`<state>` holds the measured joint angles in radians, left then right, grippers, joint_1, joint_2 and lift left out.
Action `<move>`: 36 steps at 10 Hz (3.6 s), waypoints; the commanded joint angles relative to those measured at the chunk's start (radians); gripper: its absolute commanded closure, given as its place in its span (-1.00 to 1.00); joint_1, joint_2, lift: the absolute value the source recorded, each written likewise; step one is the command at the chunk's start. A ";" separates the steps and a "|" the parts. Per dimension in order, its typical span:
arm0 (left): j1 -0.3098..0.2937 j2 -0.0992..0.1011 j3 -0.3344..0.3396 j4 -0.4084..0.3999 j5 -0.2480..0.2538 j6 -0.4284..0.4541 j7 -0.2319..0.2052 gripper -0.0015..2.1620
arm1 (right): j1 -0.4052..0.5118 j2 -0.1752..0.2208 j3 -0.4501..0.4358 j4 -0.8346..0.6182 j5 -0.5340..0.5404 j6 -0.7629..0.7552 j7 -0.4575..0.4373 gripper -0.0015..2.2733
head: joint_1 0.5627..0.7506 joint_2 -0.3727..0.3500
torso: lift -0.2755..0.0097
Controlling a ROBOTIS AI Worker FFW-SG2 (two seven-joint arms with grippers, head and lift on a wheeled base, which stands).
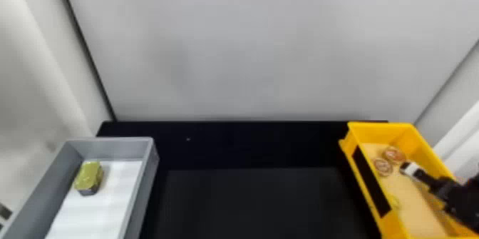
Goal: Pick up the round yellow can and place it in the yellow rectangular box
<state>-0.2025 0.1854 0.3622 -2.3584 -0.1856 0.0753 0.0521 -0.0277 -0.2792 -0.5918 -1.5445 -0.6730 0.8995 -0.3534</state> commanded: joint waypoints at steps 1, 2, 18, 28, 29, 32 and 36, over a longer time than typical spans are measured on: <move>0.000 -0.001 0.000 -0.001 0.000 0.000 0.000 -0.92 | 0.003 -0.009 0.009 -0.171 0.000 -0.008 -0.027 -1.00 | 0.39 -0.19 | 0.92; 0.000 0.000 -0.002 -0.001 0.000 0.001 0.000 -0.92 | 0.002 -0.015 0.023 -0.250 0.000 -0.023 -0.044 -1.00 | 0.39 -0.19 | 0.92; -0.005 0.006 -0.006 0.001 0.000 0.001 0.005 -0.92 | -0.336 -0.094 0.624 -0.824 1.120 -0.926 0.031 -0.98 | 0.39 -0.19 | 0.92; -0.003 0.005 -0.002 0.001 -0.002 0.000 0.006 -0.92 | -0.327 -0.094 0.624 -0.827 1.118 -0.896 0.027 -0.99 | 0.39 -0.19 | 0.92; -0.003 0.005 -0.002 -0.001 -0.002 0.000 0.006 -0.92 | -0.325 -0.094 0.624 -0.827 1.118 -0.893 0.027 -0.99 | 0.39 -0.19 | 0.92; -0.005 0.006 -0.003 0.001 -0.002 -0.003 0.006 -0.92 | -0.327 -0.094 0.629 -0.822 1.118 -0.901 0.024 -0.99 | 0.39 -0.19 | 0.92; -0.005 0.008 -0.003 0.001 -0.002 -0.006 0.008 -0.92 | -0.328 -0.094 0.636 -0.810 1.118 -0.910 0.014 -0.98 | 0.39 -0.19 | 0.92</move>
